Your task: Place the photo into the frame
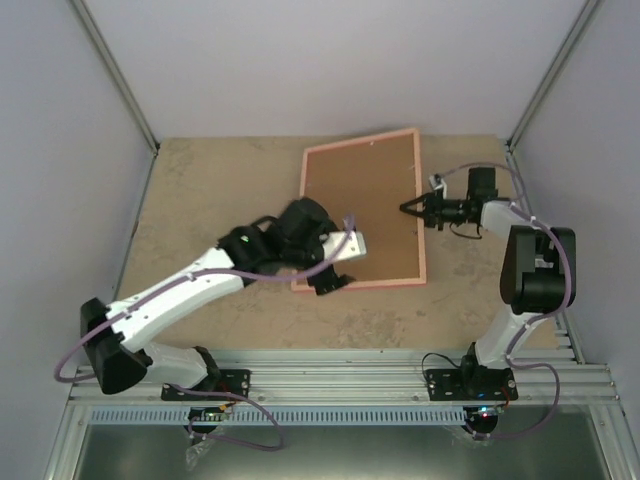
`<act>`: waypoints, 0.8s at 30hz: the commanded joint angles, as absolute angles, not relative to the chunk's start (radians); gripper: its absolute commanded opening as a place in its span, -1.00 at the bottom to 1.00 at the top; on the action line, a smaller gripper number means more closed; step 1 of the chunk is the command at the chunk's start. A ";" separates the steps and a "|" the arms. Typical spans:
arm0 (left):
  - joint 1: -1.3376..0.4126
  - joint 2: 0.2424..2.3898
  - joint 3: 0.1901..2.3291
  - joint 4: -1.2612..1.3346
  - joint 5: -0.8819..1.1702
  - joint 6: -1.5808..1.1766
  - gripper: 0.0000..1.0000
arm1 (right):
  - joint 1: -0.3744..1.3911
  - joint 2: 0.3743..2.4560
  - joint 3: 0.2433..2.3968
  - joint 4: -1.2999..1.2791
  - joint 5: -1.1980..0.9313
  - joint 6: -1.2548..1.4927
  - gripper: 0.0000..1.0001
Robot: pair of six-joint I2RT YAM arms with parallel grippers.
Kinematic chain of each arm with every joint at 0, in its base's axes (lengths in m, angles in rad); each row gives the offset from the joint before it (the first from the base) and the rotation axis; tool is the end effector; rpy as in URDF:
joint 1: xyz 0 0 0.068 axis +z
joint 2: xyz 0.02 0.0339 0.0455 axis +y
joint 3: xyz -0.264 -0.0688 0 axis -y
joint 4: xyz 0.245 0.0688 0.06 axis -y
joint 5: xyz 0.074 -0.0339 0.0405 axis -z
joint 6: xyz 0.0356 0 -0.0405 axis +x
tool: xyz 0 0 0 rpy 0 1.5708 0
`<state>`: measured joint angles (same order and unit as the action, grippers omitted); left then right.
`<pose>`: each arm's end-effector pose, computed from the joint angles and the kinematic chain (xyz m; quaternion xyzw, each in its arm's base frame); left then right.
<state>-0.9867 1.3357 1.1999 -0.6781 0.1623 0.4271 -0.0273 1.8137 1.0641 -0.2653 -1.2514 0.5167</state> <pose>0.1520 -0.2403 0.3172 0.6243 0.6848 -0.1741 0.3331 0.3495 0.0243 0.1744 0.0546 0.7940 0.6003 0.0793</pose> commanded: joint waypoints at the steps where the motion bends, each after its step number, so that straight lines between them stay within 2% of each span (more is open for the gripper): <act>1: -0.868 1.259 1.336 -0.779 0.245 0.432 0.97 | -0.062 1.685 1.268 -0.375 -1.372 0.388 -0.99; 10: -0.592 1.123 1.357 -0.714 0.228 0.280 0.99 | -0.066 1.638 1.733 -0.665 -1.266 0.132 -0.99; 15: -0.391 1.047 1.334 -0.671 0.255 0.148 0.99 | -0.047 1.607 1.927 -0.794 -1.111 -0.073 -0.99; 20: -0.233 0.991 1.293 -0.636 0.355 0.053 0.99 | -0.021 1.560 2.014 -0.833 -0.994 -0.164 -0.99; 24: -0.198 0.966 1.261 -0.618 0.385 0.037 0.99 | -0.002 1.536 2.009 -0.839 -0.929 -0.181 -0.99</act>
